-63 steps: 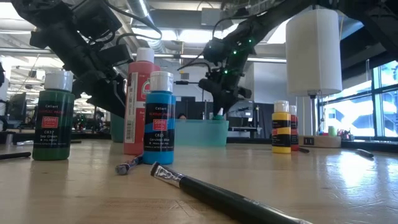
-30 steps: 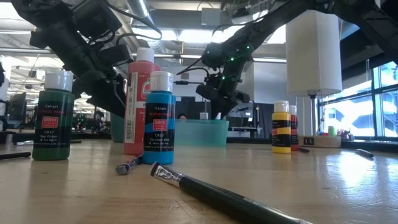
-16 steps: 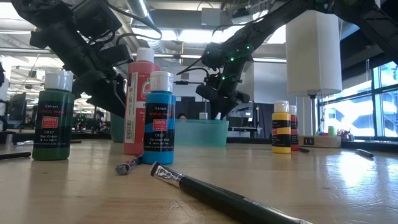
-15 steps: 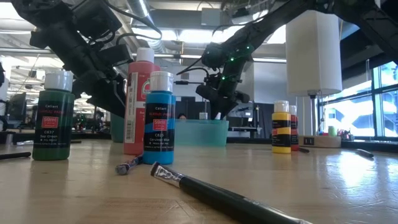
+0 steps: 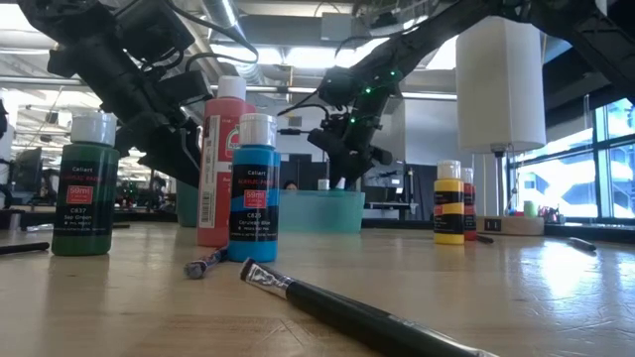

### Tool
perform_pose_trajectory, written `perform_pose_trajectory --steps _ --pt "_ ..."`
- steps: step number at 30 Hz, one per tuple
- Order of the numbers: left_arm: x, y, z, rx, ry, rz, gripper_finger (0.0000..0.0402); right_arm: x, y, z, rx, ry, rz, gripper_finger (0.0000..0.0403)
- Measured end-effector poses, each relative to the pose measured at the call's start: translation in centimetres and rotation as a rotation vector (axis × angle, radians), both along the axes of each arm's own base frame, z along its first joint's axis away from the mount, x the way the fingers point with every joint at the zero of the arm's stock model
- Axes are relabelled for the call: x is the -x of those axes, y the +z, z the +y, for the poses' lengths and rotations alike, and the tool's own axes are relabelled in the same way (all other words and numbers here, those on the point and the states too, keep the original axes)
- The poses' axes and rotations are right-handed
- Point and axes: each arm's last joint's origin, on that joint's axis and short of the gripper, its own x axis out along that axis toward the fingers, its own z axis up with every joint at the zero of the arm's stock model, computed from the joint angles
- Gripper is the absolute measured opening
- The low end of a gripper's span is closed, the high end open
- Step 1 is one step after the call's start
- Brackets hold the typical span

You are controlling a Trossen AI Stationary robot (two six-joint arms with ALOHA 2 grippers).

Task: Pick & Place Paint Supplies
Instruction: Put the top small green paint bottle into the green cup

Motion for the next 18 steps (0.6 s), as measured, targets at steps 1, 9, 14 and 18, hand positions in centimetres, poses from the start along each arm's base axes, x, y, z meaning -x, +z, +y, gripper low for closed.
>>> perform_pose_trajectory --steps 1,9,14,18 --pt "0.0 0.0 -0.01 0.0 0.0 0.0 0.0212 -0.01 0.04 -0.04 0.003 -0.001 -0.001 0.0146" --pt "0.0 0.0 0.0 0.0 0.0 0.0 0.0212 0.03 0.06 -0.08 0.009 -0.006 0.003 0.0146" --pt "0.0 0.0 0.0 0.0 0.0 0.0 0.0212 0.03 0.09 -0.09 0.01 -0.006 0.002 0.0146" --pt "0.0 0.0 -0.01 0.0 0.0 0.0 0.0212 0.15 0.15 -0.03 0.004 -0.006 0.013 0.0146"
